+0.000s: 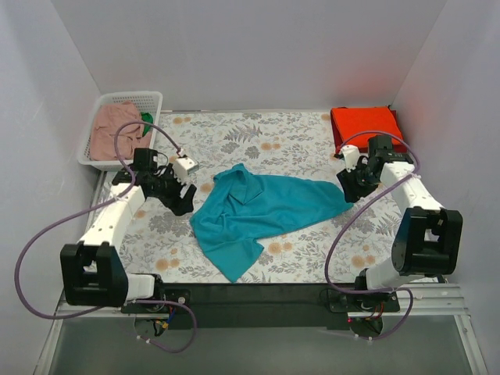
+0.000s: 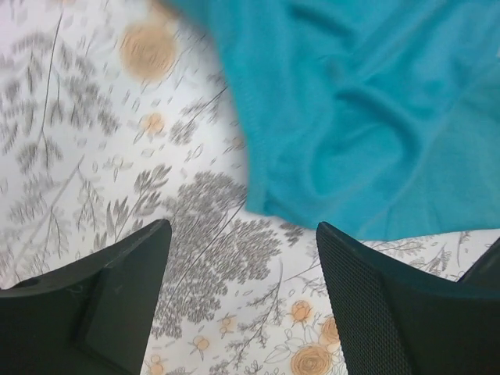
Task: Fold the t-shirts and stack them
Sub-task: Flatten the tshirt out
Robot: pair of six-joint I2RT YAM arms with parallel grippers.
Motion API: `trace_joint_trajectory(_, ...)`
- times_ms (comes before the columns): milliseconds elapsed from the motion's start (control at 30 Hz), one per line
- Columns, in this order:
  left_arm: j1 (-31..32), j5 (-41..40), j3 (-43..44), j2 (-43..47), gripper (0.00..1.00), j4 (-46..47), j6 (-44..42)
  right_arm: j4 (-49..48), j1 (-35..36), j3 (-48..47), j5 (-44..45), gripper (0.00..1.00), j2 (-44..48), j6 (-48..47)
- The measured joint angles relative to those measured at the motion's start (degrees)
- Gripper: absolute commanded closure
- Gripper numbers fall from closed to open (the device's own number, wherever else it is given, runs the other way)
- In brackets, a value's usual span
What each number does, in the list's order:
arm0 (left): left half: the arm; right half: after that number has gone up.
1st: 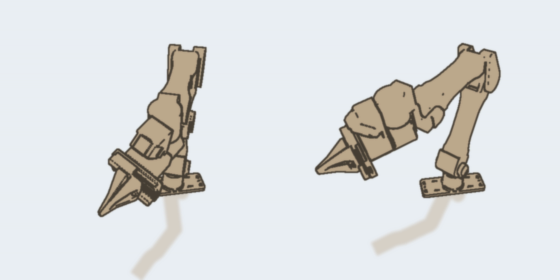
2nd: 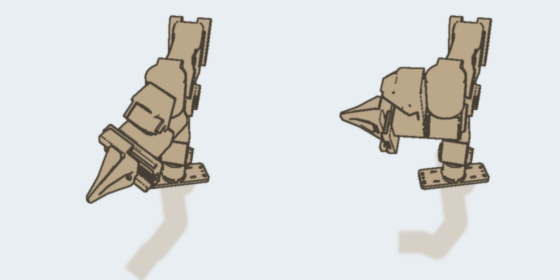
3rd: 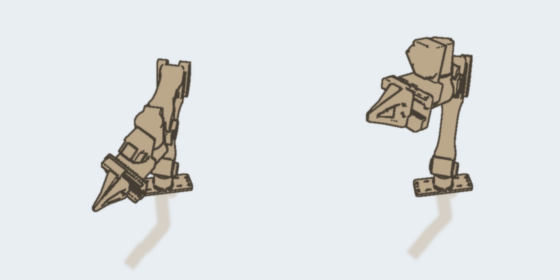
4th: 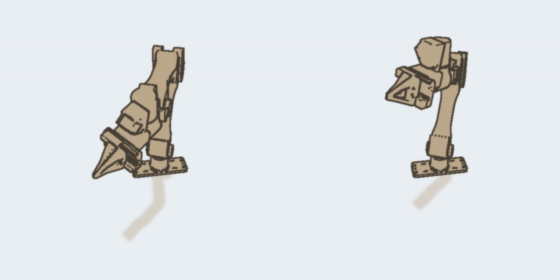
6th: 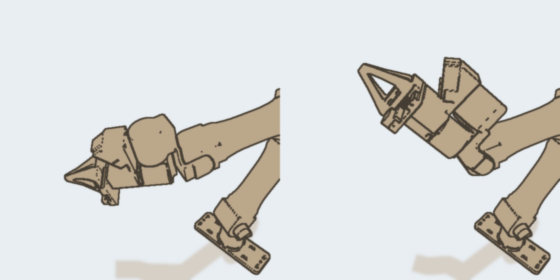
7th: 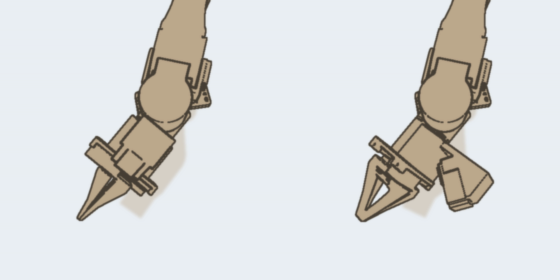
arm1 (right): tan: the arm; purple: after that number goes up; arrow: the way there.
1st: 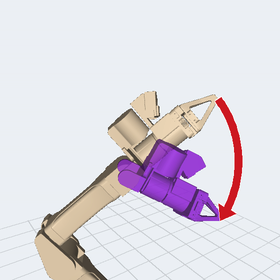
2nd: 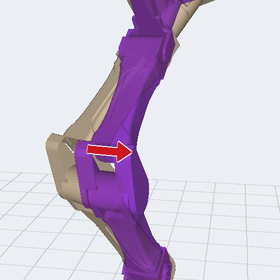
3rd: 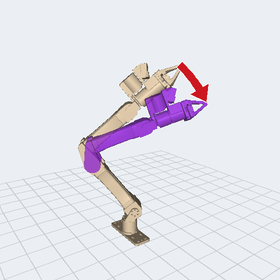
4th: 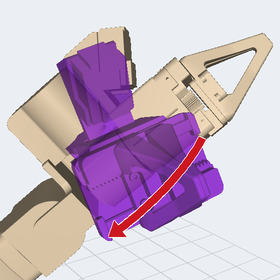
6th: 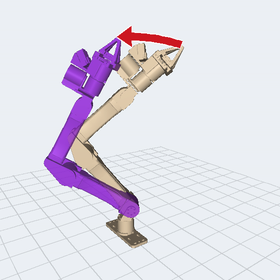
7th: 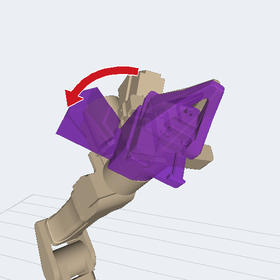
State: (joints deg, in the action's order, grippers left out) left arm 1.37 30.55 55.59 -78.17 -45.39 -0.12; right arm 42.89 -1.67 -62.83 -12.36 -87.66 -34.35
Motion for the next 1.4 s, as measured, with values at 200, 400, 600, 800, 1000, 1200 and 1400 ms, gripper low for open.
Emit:
trace_joint_trajectory(200,14.64,-0.07,-4.87,8.83,0.47,1.77,2.08,0.59,-0.09,-0.20,-1.14,0.64,-0.74,-4.50)
trace_joint_trajectory(400,17.07,-3.39,-6.47,-2.56,0.55,6.82,9.53,0.37,0.15,-1.05,-3.30,0.69,-10.23,-3.56)
trace_joint_trajectory(600,16.28,-8.76,-5.97,-12.68,0.61,12.24,13.66,-1.38,0.72,-2.12,-3.43,0.71,-15.04,-1.84)
trace_joint_trajectory(800,10.14,-8.92,4.96,-22.62,0.64,13.70,16.09,-1.05,1.55,-6.60,-4.00,0.71,-18.49,1.55)
trace_joint_trajectory(1000,3.43,-8.94,15.72,-28.44,0.39,10.84,14.62,-0.44,4.13,-12.98,-6.05,0.61,-19.56,2.75)
trace_joint_trajectory(1200,3.65,-4.02,15.47,-18.16,0.32,2.99,9.40,0.70,4.31,-12.33,-5.86,0.57,-9.90,-1.84)
trace_joint_trajectory(1400,4.44,0.83,10.12,-8.07,0.28,-4.33,3.76,1.07,6.34,-10.27,-4.26,0.55,-6.49,-7.76)
